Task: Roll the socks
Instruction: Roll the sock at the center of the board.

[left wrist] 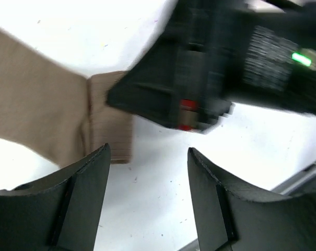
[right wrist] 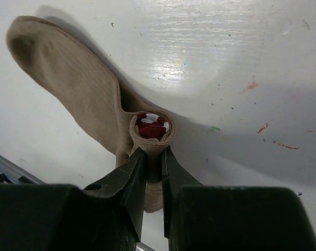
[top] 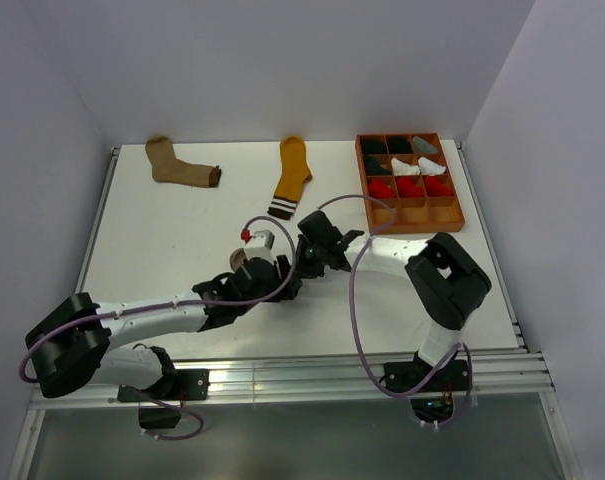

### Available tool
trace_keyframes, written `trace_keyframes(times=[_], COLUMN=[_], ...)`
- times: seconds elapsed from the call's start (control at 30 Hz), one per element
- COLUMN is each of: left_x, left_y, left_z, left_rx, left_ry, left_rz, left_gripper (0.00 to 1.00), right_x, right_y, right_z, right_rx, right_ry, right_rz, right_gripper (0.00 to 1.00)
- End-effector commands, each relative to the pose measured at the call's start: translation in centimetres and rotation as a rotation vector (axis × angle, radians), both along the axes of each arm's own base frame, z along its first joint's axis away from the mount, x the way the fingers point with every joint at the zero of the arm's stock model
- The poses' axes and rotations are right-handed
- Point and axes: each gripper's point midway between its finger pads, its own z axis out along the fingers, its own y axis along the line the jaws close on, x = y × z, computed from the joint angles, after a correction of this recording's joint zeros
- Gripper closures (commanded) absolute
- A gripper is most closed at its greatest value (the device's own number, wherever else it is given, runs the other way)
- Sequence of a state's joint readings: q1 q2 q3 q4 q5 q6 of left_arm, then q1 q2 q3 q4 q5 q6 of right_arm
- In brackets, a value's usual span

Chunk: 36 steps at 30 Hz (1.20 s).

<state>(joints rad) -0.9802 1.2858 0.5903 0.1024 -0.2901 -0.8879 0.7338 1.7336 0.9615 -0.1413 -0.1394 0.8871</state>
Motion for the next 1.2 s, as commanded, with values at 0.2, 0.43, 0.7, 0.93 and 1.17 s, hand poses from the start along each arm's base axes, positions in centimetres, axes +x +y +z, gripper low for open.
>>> trace_keyframes(times=[0.2, 0.43, 0.7, 0.93, 1.17], left_x=[0.5, 0.8, 0.2, -0.6, -1.5], left_y=[-0.2, -1.0, -2.3, -2.0, -2.6], left_z=[-0.6, -2.8, -5.5, -7.3, -6.5], left_rx=[0.309, 0.434, 0.517, 0.596, 0.464], left_ry=[-0.213, -0.24, -0.215, -0.165, -0.113], left_rz=[0.053, 0.043, -0.012, -0.028, -0.085], left_gripper=[0.4, 0.43, 0.53, 0.99, 1.0], right_x=[-1.3, -1.4, -1.6, -1.5, -1.6], right_y=[-0.9, -0.7, -0.4, 0.2, 1.2], right_z=[-1.3, -1.3, -1.8, -1.4, 0.4], right_rx=[-0.17, -0.171, -0.16, -0.108, 0.095], right_ry=[0.105, 0.11, 0.127, 0.107, 0.048], right_rz=[0.032, 0.038, 0.043, 0.05, 0.033], right_gripper=[1.0, 1.0, 1.0, 1.0, 0.81])
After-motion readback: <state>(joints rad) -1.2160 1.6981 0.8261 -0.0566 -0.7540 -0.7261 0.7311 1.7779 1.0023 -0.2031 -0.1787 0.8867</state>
